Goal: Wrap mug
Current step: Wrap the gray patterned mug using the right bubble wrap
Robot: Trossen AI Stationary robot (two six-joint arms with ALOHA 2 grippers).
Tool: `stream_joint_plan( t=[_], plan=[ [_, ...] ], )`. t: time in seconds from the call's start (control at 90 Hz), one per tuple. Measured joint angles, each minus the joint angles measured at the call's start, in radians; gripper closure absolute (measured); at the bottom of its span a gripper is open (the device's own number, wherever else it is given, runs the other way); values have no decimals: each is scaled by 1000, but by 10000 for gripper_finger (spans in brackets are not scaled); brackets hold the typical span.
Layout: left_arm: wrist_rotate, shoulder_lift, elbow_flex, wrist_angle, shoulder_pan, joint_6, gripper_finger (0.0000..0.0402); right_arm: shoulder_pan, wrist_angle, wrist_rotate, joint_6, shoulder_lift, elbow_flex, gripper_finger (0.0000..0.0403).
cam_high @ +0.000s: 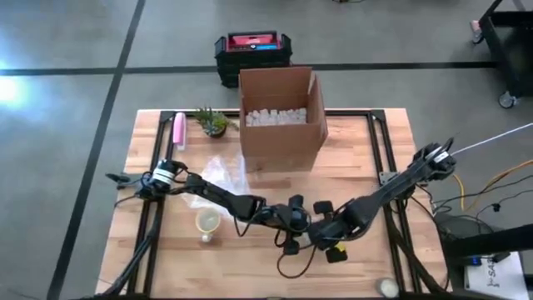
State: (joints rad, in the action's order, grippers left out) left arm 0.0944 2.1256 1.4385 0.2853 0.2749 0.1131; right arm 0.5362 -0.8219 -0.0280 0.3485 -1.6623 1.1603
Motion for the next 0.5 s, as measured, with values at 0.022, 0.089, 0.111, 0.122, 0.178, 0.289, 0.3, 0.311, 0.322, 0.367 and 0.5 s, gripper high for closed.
stream_joint_plan(
  t=[0.022, 0.089, 0.111, 0.122, 0.178, 0.289, 0.3, 0.311, 0.322, 0.367, 0.5],
  plan=[
    [0, 0, 0, 0, 0, 0, 402, -1, 3, -1, 0, -8, -7, 403],
    [-3, 0, 0, 2, 0, 0, 402, -5, 17, -2, 2, -25, -29, 403],
    [-3, 0, 0, 2, 0, 0, 402, -6, 27, -3, 5, -31, -36, 403],
    [-3, 0, 0, 2, 0, 0, 402, -6, 31, -3, 6, -33, -40, 403],
    [-2, 0, 0, 4, 0, 0, 402, -9, 51, -4, 14, -37, -60, 403],
    [-2, 0, 0, 5, 0, 0, 402, -11, 68, 2, 9, -39, -72, 403],
    [-2, 0, 0, 5, 0, 0, 402, -11, 68, 2, 8, -39, -72, 403],
    [-2, 0, 0, 5, 0, 0, 402, -11, 68, 2, 6, -38, -72, 403],
    [-2, 0, 0, 5, 0, 0, 402, -11, 66, 2, 5, -38, -71, 403],
    [-2, 0, 0, 5, 0, 0, 402, -11, 54, 2, -1, -32, -62, 403],
    [-2, 0, 0, 5, 0, 0, 402, -10, 4, 4, -1, 13, -19, 403]
  ],
)
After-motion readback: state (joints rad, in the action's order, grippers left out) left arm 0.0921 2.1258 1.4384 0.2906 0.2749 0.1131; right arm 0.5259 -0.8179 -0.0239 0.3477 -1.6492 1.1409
